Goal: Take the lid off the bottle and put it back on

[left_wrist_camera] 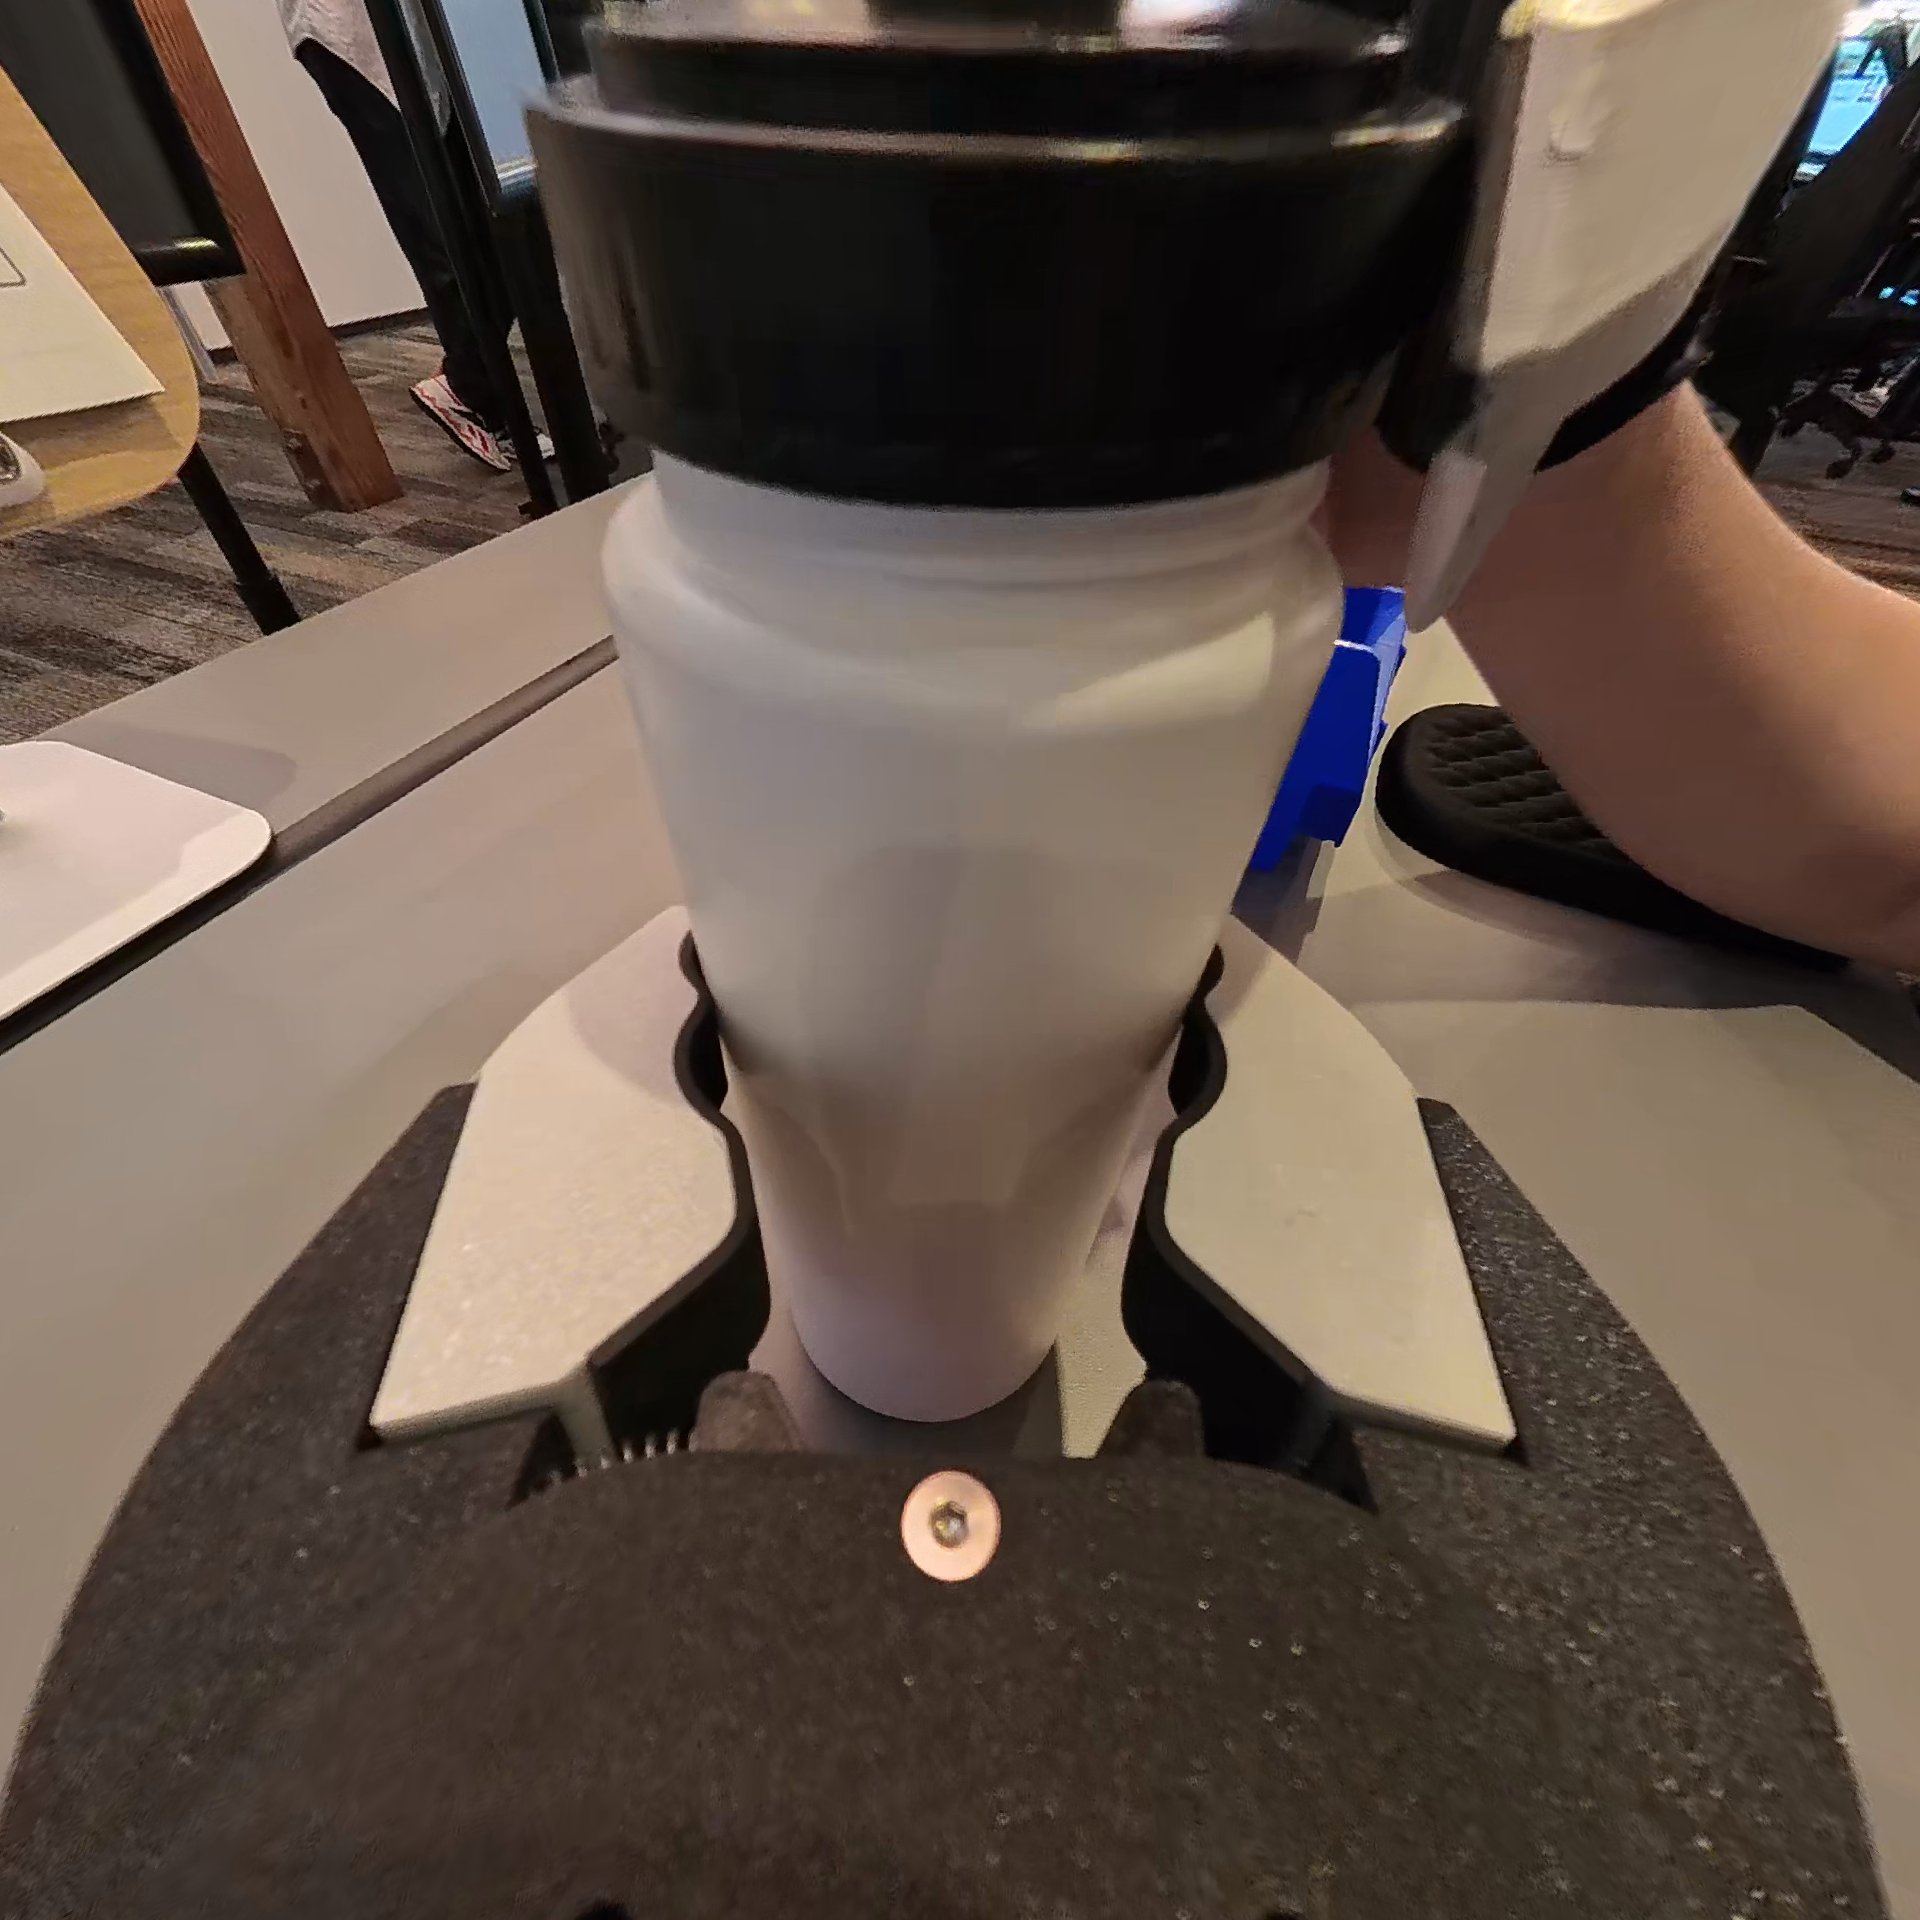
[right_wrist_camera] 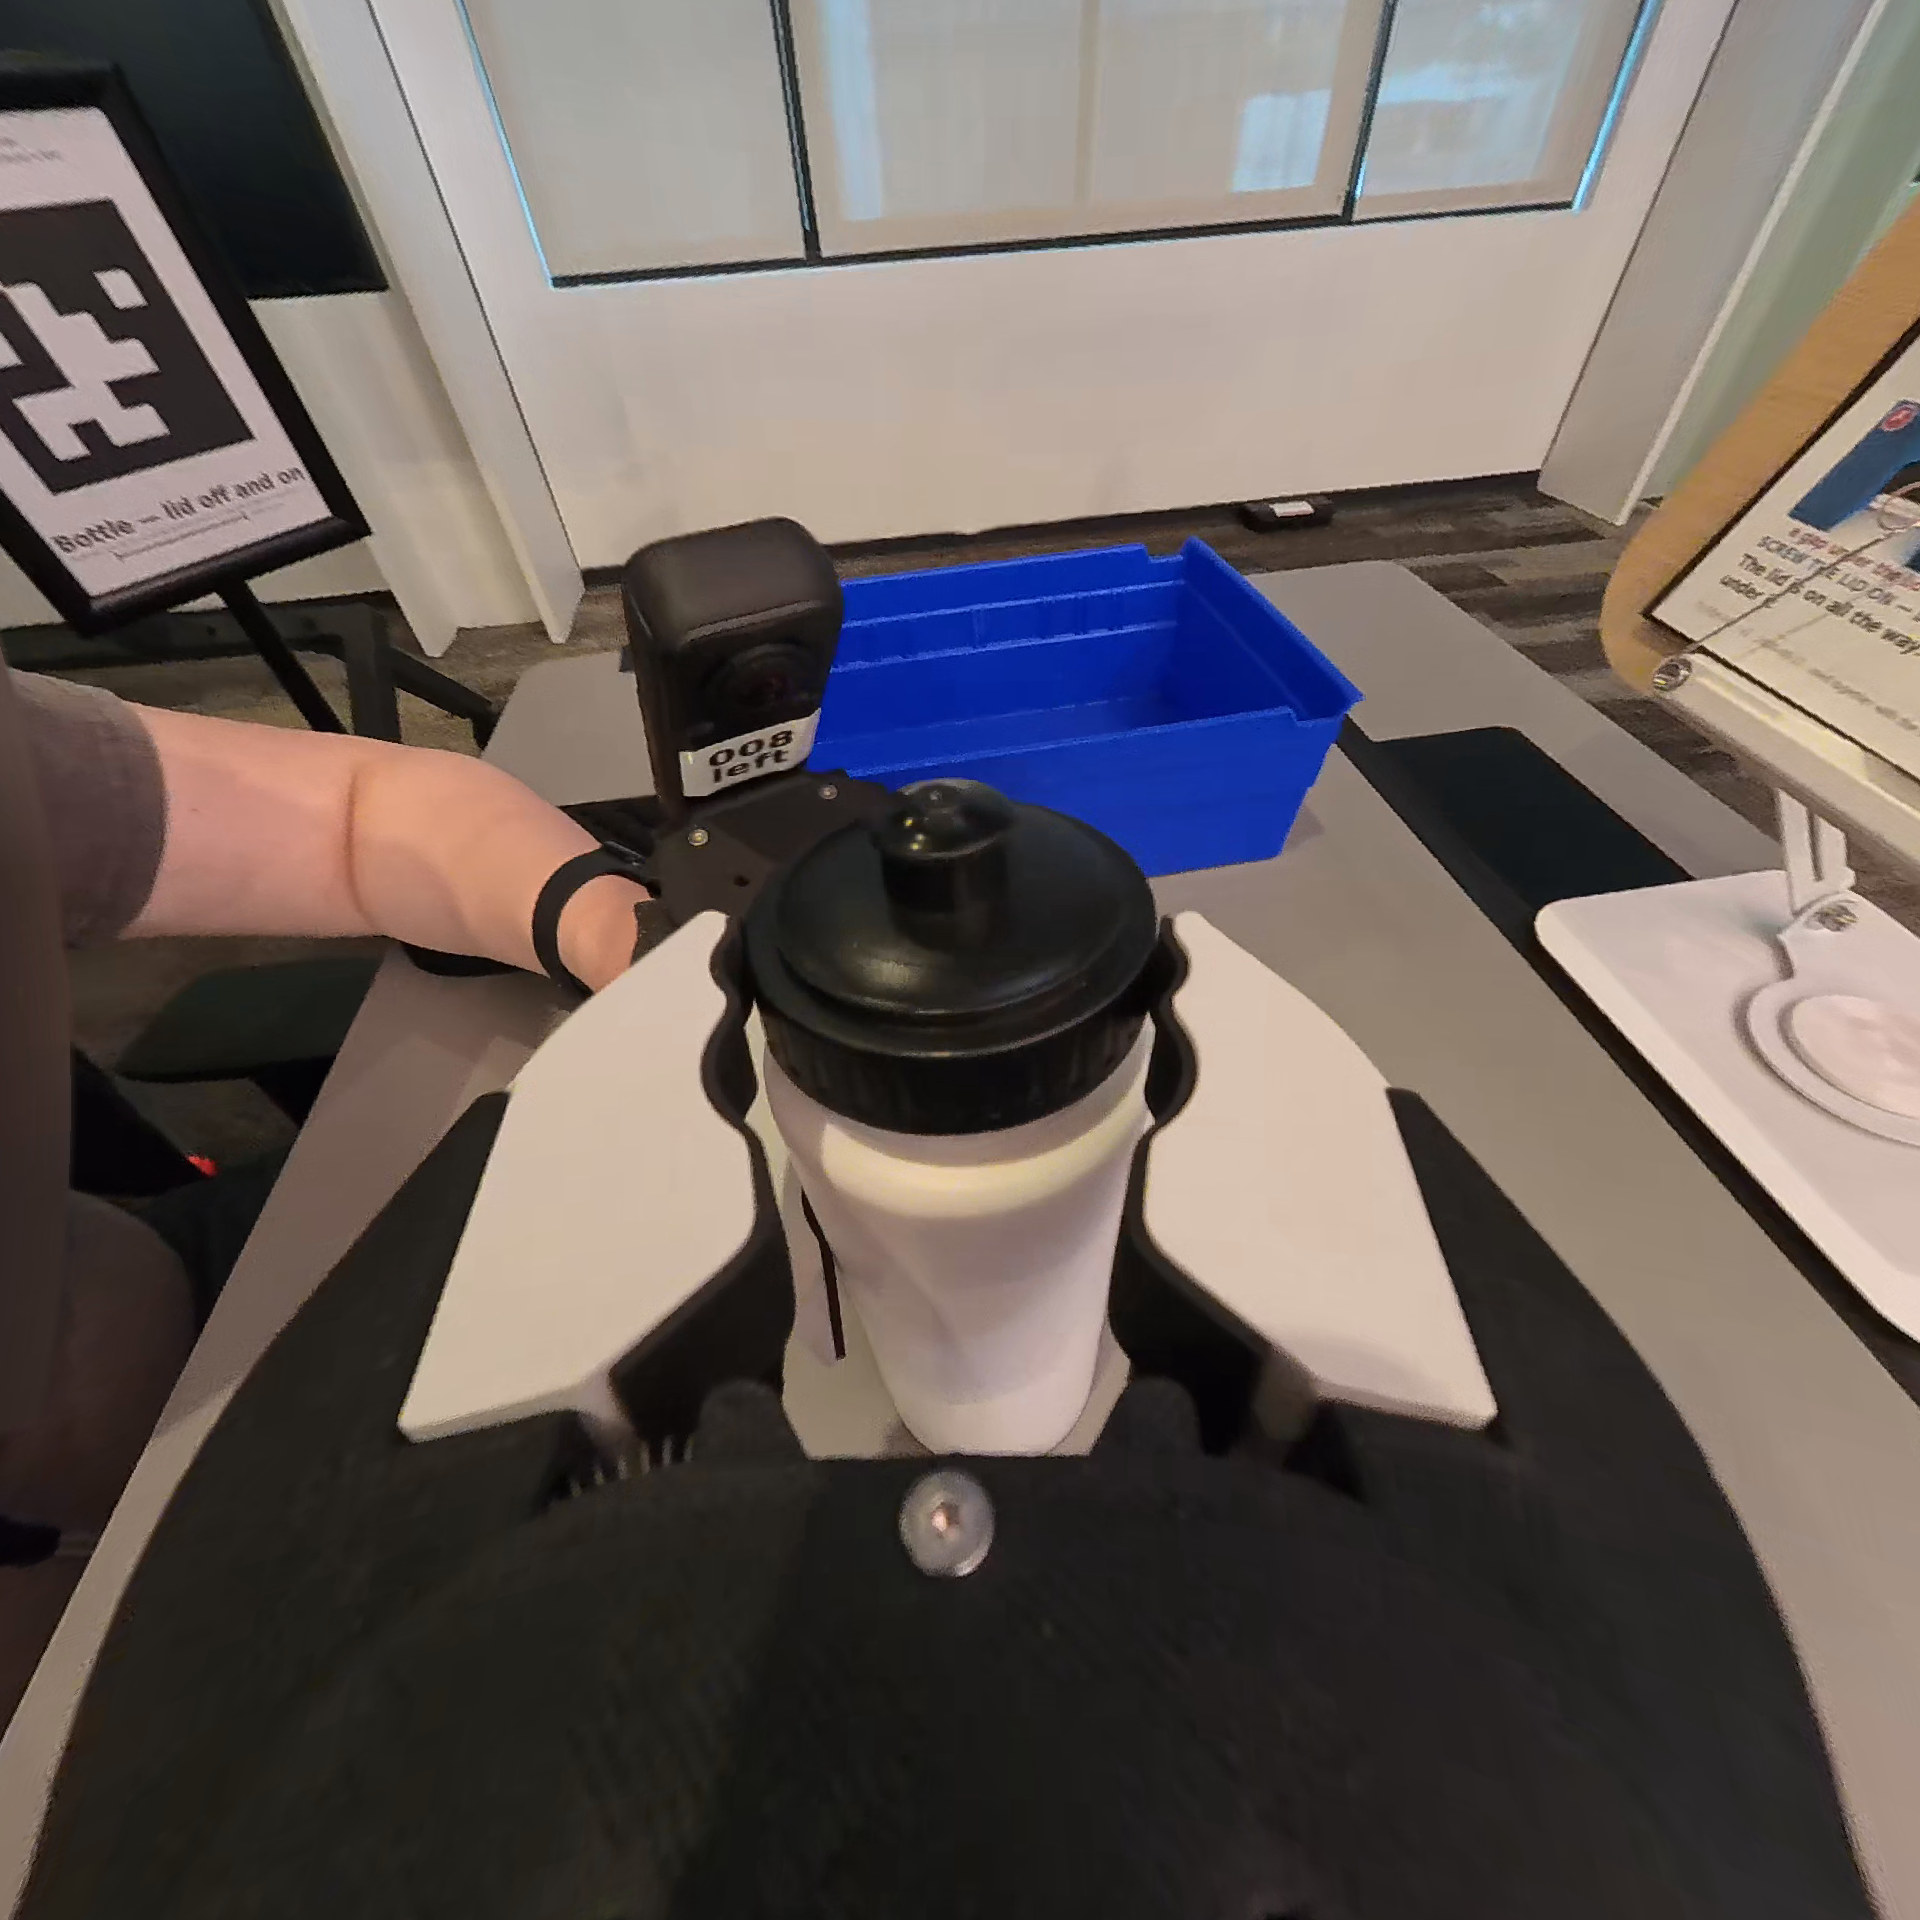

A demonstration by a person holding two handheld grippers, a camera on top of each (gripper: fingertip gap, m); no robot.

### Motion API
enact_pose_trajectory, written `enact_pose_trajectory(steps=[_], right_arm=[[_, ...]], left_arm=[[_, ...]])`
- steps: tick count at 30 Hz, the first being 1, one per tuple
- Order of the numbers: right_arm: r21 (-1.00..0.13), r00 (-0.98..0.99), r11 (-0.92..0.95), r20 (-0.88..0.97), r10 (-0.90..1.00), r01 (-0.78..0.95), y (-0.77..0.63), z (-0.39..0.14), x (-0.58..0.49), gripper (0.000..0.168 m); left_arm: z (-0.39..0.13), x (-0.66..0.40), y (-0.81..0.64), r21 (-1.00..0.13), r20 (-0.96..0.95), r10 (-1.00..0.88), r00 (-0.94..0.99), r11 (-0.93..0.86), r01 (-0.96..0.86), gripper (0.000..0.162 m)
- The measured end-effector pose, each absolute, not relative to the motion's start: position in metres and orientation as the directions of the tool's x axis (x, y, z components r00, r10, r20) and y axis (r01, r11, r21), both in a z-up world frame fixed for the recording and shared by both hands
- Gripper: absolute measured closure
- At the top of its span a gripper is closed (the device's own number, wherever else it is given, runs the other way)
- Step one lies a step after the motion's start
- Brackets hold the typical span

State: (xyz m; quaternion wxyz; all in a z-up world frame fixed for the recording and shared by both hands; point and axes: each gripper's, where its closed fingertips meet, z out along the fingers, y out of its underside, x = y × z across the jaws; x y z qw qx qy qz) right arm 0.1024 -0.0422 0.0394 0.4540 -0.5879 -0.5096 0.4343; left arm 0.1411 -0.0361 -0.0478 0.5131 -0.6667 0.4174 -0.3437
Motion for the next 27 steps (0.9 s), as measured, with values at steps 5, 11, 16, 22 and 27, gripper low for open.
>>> enact_pose_trajectory(steps=[5, 11, 16, 22, 27], right_arm=[[-0.994, 0.051, -0.061, -0.056, 0.997, 0.095, -0.044, 0.055, 0.109, 0.092], [-0.993, 0.043, -0.069, -0.065, 0.997, 0.098, -0.043, 0.053, 0.109, 0.092], [-0.988, 0.06, -0.04, -0.031, 0.998, 0.151, -0.044, 0.047, 0.107, 0.096], [-0.994, 0.068, 0.013, 0.02, 0.997, 0.109, -0.045, 0.052, 0.106, 0.096], [-0.997, 0.044, -0.03, -0.027, 0.999, 0.068, -0.043, 0.052, 0.106, 0.096]], left_arm=[[-0.048, 0.141, -0.036, -0.972, 0.035, -0.913, 0.407, -0.126, -0.199, 0.076], [-0.048, 0.142, -0.037, -0.972, 0.034, -0.915, 0.403, -0.124, -0.2, 0.076], [-0.048, 0.142, -0.037, -0.972, 0.034, -0.915, 0.402, -0.124, -0.199, 0.076], [-0.048, 0.142, -0.038, -0.973, 0.034, -0.917, 0.398, -0.121, -0.196, 0.076], [-0.047, 0.141, -0.036, -0.974, 0.049, -0.916, 0.397, -0.132, -0.184, 0.076]])
